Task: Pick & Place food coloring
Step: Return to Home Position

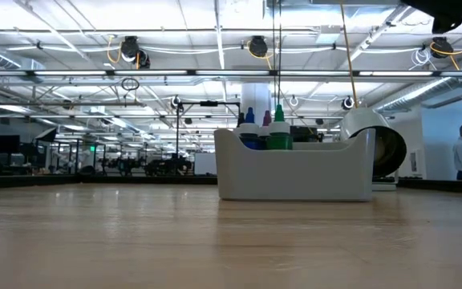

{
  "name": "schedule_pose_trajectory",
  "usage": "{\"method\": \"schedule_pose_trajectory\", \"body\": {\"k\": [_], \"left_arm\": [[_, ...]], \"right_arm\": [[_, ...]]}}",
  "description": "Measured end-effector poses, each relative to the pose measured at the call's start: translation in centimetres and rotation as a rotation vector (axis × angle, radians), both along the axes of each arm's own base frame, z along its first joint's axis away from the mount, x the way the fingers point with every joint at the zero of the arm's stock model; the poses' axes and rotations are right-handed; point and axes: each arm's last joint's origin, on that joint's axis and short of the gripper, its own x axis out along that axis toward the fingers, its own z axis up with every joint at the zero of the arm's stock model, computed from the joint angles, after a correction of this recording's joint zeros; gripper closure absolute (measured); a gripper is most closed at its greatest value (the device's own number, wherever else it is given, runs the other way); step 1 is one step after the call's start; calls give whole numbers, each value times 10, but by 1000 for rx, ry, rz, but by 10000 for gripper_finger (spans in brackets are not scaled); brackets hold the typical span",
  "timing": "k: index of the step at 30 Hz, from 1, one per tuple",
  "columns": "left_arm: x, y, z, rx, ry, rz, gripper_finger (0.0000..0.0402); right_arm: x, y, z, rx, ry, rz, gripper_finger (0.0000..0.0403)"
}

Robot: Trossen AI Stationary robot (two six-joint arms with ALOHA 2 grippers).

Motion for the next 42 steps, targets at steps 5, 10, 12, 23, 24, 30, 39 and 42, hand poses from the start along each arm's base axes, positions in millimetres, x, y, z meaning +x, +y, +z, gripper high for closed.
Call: {"method": "schedule_pose_trajectory", "body": {"k": [5, 10, 12, 23, 24, 30, 39, 42], "left_arm": [[-27, 8, -52, -49, -211, -148, 393], [-52, 15, -80, -41, -560, -376, 397], [-60, 21, -92, -32, -626, -318, 393], [-96, 35, -124, -136, -812, -297, 397], [-96, 34, -121, -147, -867, -326, 398], [-75, 24, -142, -51, -892, -418, 397], [-79, 30, -166, 34, -965, -336, 397], [-78, 29, -180, 17, -927, -361, 397]], "right_arm": [[0, 1, -1, 53, -9, 32, 399], [1, 1, -3, 37, 7, 25, 399], [2, 0, -4, 49, 9, 20, 399], [3, 0, -6, 31, 26, 19, 399], [3, 0, -6, 24, 30, 19, 399], [2, -2, -10, 58, 20, 13, 399], [4, -4, -11, 80, 10, 1, 399], [4, -4, -11, 59, 13, 1, 399]]}}
